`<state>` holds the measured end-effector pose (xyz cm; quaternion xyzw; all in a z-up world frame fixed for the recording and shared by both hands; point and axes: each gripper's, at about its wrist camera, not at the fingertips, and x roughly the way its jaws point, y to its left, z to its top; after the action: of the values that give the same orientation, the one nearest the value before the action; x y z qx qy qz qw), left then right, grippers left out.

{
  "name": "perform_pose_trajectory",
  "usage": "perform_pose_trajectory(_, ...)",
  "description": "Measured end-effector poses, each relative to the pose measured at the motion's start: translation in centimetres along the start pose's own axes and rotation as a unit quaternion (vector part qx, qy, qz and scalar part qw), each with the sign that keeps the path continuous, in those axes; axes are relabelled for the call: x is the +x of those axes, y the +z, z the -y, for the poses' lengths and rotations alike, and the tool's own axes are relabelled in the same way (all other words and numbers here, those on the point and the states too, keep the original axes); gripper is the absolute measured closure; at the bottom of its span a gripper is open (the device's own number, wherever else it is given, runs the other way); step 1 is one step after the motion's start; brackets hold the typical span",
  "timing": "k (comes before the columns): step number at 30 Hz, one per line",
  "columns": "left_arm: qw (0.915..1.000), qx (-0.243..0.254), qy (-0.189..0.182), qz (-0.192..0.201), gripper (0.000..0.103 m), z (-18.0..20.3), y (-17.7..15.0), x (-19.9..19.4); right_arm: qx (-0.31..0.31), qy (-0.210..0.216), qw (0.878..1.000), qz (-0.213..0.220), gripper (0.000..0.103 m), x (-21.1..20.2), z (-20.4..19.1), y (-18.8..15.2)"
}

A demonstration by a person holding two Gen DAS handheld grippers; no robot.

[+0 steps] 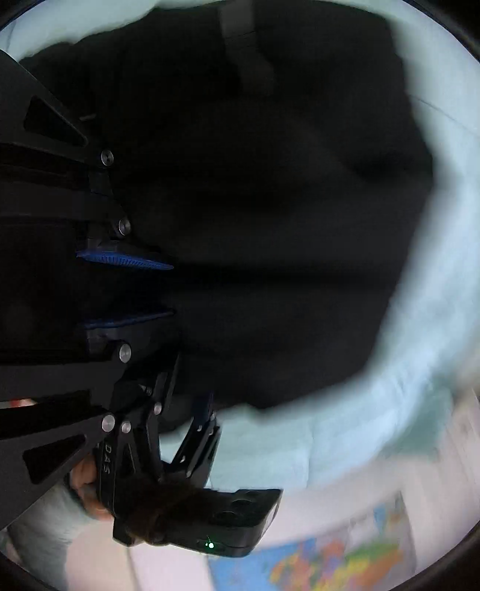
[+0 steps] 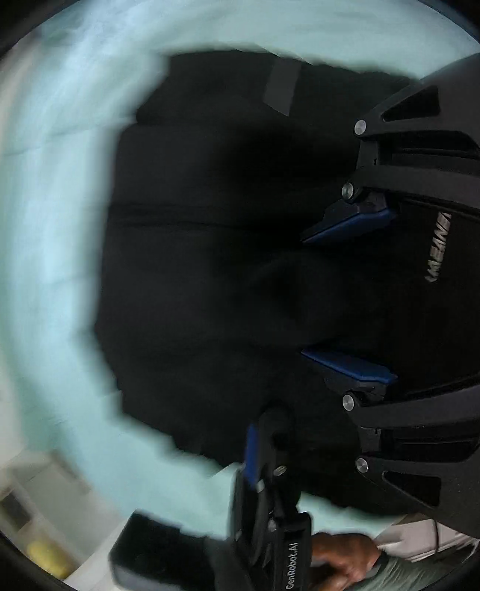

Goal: Fold large clothes

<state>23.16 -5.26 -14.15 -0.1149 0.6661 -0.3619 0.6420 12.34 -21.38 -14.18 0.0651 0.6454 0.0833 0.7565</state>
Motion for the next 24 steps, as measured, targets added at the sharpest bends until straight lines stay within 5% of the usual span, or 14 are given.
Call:
perform_pose_trajectory(4, 0.9958, -0.07, -0.053, 0.026, 0.081, -2.6, -1.5, 1.0, 0.011, -0.012, 1.0, 0.012, 0.043, 2.9, 0.0, -2.6)
perform_pose_trajectory(9, 0.9987, -0.004, -0.016, 0.048, 0.08, 1.6, -2.5, -2.2, -0.005, -0.003, 1.0, 0.025, 0.042, 0.2, -0.9, -2.6)
perform_pose_trajectory(13, 0.9948, 0.035, -0.042, 0.086, 0.078, 4.9, -3.4, -6.0, -0.025, 0.012, 0.999, 0.028, 0.042, -2.3, -1.2, -4.8)
perform_pose_trajectory(17, 0.9913, 0.038, -0.019, 0.125, 0.054, 5.6, -3.5, -6.9, -0.02, 0.003, 0.998, 0.058, 0.042, -5.8, -0.9, -5.1)
perform_pose_trajectory(22, 0.9977, -0.015, 0.029, 0.06, 0.053, 2.6, -3.4, -0.1, 0.005, -0.025, 0.992, 0.127, 0.042, -9.0, 0.8, -0.2)
perform_pose_trajectory(24, 0.9978, -0.028, 0.02, 0.057, 0.053, 1.9, -3.7, 1.3, 0.011, -0.048, 0.989, 0.142, 0.042, -8.3, 1.3, 2.0)
